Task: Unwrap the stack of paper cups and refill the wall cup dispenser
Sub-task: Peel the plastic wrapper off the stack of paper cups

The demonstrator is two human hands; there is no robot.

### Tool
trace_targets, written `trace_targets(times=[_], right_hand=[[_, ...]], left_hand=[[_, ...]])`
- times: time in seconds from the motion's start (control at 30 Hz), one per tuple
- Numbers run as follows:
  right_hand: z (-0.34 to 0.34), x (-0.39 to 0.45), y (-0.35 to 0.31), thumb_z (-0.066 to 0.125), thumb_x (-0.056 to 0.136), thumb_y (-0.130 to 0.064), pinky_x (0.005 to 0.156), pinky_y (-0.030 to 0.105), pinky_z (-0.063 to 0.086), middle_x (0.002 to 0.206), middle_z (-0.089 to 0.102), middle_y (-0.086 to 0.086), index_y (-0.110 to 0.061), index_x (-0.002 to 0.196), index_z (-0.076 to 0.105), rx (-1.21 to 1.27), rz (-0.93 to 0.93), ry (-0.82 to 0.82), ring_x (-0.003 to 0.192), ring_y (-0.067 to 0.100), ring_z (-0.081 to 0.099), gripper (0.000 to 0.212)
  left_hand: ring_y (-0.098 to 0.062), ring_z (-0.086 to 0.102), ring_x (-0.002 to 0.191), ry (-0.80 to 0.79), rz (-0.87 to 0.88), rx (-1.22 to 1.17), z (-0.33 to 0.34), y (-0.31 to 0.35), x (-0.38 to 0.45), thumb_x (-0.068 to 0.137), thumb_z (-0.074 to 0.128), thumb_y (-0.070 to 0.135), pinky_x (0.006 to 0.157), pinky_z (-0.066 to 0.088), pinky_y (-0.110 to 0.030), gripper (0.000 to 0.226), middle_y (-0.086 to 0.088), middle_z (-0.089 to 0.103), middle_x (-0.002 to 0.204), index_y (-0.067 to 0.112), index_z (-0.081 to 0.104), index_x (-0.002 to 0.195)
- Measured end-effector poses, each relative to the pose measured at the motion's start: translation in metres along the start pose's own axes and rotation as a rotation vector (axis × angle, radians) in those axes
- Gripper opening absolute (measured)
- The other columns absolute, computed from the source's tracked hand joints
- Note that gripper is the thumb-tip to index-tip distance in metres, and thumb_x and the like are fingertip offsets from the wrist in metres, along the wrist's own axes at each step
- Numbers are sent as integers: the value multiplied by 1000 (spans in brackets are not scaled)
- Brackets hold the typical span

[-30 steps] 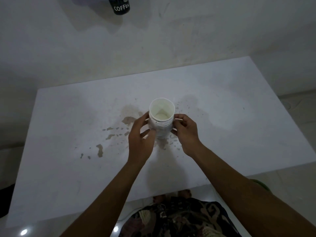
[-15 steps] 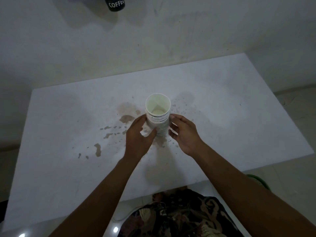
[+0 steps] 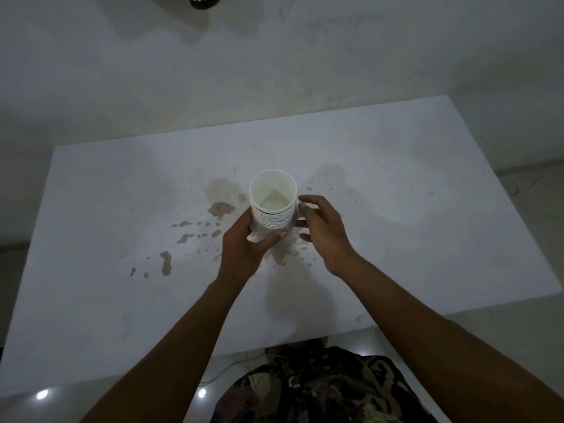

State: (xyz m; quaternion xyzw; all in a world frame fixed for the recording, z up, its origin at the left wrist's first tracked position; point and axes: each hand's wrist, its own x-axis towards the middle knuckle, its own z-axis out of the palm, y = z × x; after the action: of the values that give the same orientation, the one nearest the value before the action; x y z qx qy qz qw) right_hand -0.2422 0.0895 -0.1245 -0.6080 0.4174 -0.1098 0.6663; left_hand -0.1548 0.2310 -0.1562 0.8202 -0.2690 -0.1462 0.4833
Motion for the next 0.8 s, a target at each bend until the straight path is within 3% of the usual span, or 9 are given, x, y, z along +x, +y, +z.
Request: trace_targets(times=[0.1,0.3,0.37,0.47,0.67,0.73,0.8], right_hand=[[-2,3,-8,63,96,-28,84,36,59,111,71,0,-22,115,68,143,141,-76,100,17,69,21],[-3,8,5,64,94,-15,74,30,51,87,74,-1,-17,91,73,297,229,-84,84,14,68,10],[-2,10,10,62,94,-13,74,30,50,87,73,0,-18,88,72,207,208,-51,86,15,67,13],[5,12,12,59,95,-12,73,29,51,85,69,0,-20,85,69,141,205,-6,82,14,63,16],[8,18,4,56,96,-16,80,35,55,93,69,3,-19,96,67,110,234,-13,86,18,64,11],[6,15,2,54,98,-23,85,36,55,101,71,0,-19,102,68,220,274,-36,93,16,67,15],[5,13,4,56,99,-30,85,34,56,104,72,-2,-20,101,68,248,286,-36,97,15,68,16]], left_hand=[[-13,62,116,-31,7,-10,1,-7,3,79,81,34,98,54,-33,65,1,65,131,13,56,135],[-8,56,117,-116,-172,-73,-6,0,8,75,81,44,98,54,-38,67,11,59,131,26,54,134],[-13,55,124,-123,-221,-182,-14,9,6,85,72,36,103,50,-43,58,6,57,139,28,52,139],[-14,53,130,-10,-232,-383,-16,19,0,95,48,26,106,47,-46,46,7,55,144,34,51,140],[-3,46,135,83,-256,-332,8,12,-8,98,39,55,112,42,-45,40,19,50,145,49,47,137],[-2,47,134,51,-243,-265,13,7,-12,102,35,51,112,42,-41,38,19,50,145,49,45,138],[-3,49,132,16,-212,-183,15,4,-17,105,33,42,112,43,-36,41,12,51,146,35,46,143]])
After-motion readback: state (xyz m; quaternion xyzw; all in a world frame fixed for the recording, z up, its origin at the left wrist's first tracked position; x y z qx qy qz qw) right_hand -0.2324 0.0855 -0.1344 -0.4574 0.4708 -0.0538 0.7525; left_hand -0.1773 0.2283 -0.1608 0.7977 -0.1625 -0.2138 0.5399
